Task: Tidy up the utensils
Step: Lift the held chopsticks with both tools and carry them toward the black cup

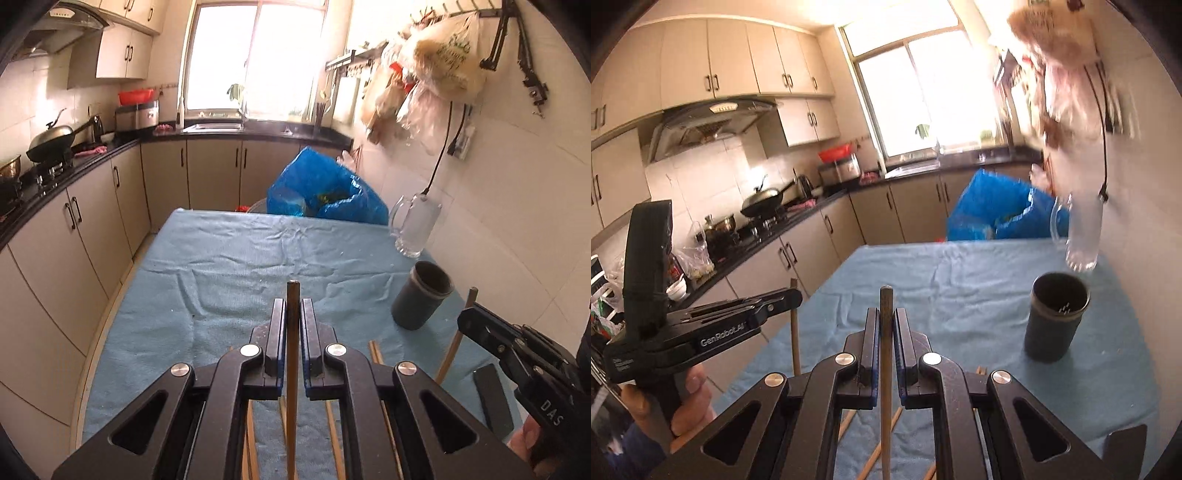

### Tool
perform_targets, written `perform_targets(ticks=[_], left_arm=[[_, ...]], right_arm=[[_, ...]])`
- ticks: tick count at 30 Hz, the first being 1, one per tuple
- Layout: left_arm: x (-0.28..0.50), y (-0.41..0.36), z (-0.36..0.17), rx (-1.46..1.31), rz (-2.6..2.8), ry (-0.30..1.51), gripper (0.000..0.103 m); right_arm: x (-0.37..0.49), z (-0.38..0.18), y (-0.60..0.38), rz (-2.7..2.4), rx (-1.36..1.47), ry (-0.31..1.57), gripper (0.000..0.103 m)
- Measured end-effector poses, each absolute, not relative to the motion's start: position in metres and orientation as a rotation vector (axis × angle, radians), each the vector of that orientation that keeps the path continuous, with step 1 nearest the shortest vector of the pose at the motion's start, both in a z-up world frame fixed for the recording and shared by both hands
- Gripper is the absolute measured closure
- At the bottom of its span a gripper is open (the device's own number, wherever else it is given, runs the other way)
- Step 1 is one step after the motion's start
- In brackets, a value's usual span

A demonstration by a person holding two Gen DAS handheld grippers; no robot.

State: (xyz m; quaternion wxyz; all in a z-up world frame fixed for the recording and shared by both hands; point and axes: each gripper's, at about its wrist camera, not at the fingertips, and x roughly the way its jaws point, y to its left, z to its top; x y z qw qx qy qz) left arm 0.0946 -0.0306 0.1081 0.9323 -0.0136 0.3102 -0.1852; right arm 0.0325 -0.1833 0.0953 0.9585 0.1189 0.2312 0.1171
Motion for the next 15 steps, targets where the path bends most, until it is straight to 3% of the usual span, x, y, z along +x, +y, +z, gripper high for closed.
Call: perform_targets(ticks=[15], left_arm=[[0.07,-0.035,0.128,-0.005,-0.411,0.604,0.096]], right_arm=[[0.014,0.101,-0.187,0.231,0.215,0.407,0.095]])
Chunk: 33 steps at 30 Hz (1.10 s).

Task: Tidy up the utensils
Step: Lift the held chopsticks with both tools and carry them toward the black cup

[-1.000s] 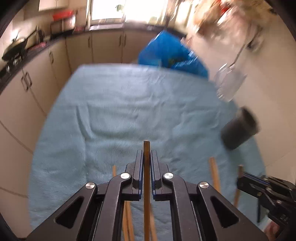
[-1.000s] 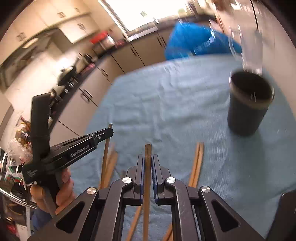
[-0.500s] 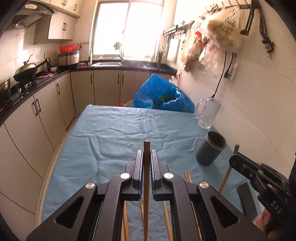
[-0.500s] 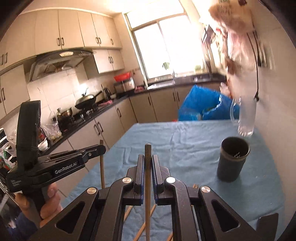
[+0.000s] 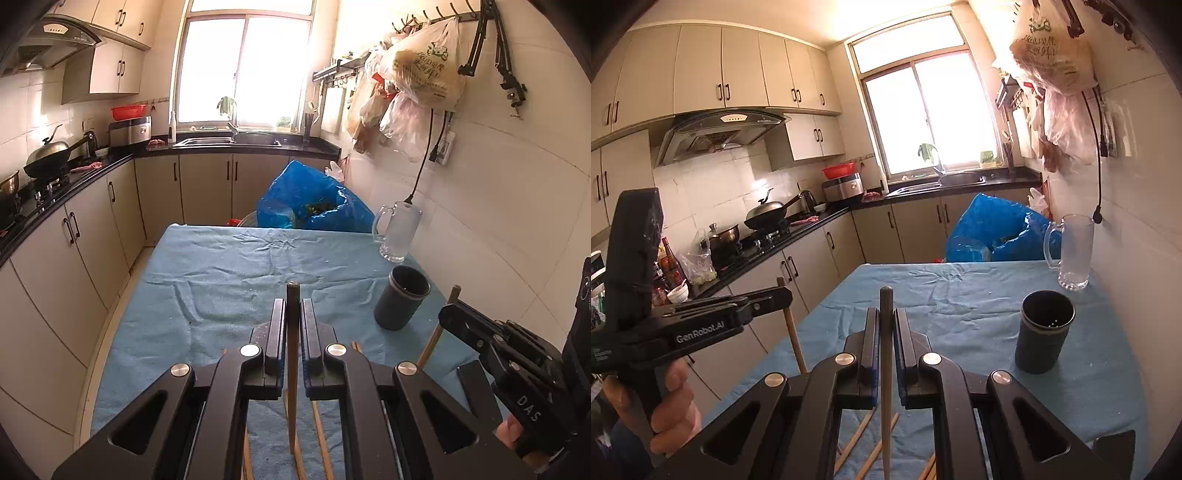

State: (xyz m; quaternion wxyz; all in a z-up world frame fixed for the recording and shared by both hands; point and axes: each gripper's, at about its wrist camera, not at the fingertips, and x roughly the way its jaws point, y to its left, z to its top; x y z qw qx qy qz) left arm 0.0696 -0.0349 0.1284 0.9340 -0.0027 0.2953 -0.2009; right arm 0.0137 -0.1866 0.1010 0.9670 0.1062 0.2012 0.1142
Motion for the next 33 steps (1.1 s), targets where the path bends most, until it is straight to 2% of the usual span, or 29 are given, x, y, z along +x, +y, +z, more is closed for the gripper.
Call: perform_targets(ticks=[17,33], left_arm=[[0.063,-0.054,0.154,0.014,-0.456,0.588,0.096],[0.082,-0.103,0.19,0.029,-0.538,0.586,0.096]], right_arm=[[0.0,0.13,-0.209,0.183,0.204,0.336,0.095],[0.006,0.166,-0.276,0.085,0.25,0.289,0.095]])
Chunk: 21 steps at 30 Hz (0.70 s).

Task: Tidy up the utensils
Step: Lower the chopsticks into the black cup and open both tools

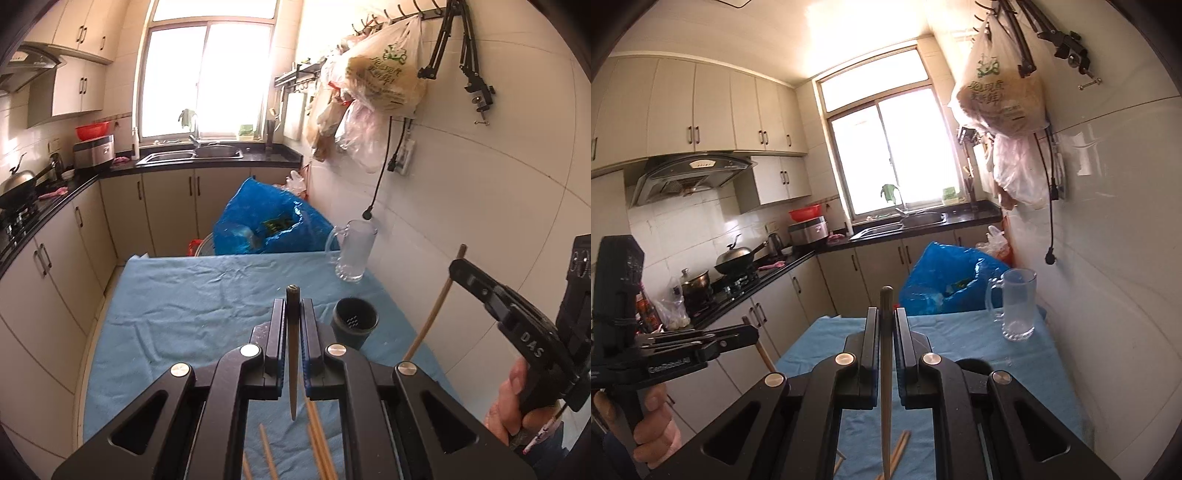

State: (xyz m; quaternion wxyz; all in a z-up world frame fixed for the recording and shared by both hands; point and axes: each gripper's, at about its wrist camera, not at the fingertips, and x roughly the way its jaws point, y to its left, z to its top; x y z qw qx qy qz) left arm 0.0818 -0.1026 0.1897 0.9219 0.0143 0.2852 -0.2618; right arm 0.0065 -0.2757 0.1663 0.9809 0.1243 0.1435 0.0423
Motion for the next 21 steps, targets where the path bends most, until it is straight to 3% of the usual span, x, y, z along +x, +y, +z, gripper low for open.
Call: perform_targets(ticks=[21], left_arm=[[0.141,-0.207,0.253,-0.001,-0.637,0.53,0.096]], right_arm=[[0.069,0.219,-0.349,-0.057,0.261,0.218,0.095]])
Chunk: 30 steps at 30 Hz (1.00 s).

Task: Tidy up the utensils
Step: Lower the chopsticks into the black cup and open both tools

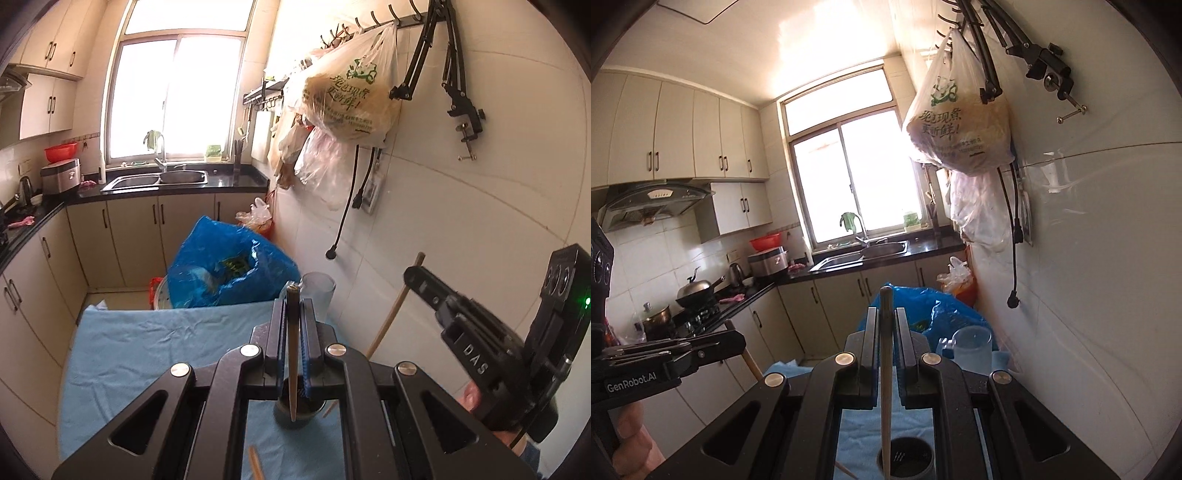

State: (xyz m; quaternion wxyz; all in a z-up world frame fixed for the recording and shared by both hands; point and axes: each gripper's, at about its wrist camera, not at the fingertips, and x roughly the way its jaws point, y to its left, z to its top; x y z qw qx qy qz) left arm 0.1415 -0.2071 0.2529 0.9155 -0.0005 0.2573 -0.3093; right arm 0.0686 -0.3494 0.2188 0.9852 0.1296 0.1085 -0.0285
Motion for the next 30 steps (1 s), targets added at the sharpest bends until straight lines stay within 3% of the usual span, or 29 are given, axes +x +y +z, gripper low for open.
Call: perform_targets(ticks=[9,20,22,24,26,28,30], left_arm=[[0.182,-0.24,0.206,-0.057,-0.637,0.607,0.096],[0.21,-0.245,0.147,-0.015,-0.589,0.759,0.096],[0.21,-0.245,0.145,-0.008,-0.59,0.774,0.083],[0.209,-0.241,0.144,-0.016,-0.584,0.773,0.072],[0.207,-0.239,0.147,-0.016,-0.58,0.765,0.07],[0.205,-0.235,0.15,-0.025,-0.589,0.765,0.07],[0.201,-0.229,0.156,-0.03,-0.591,0.756,0.07]], right_arm=[[0.104,0.194,-0.368,-0.09,0.293,0.238,0.095],[0.145,0.127,-0.383,-0.086,0.363,0.436,0.094],[0.149,0.119,-0.384,-0.082,0.372,0.474,0.094],[0.15,0.115,-0.386,-0.075,0.39,0.49,0.09],[0.148,0.116,-0.389,-0.074,0.399,0.495,0.073],[0.142,0.121,-0.391,-0.076,0.401,0.473,0.063],[0.135,0.128,-0.391,-0.084,0.392,0.455,0.063]])
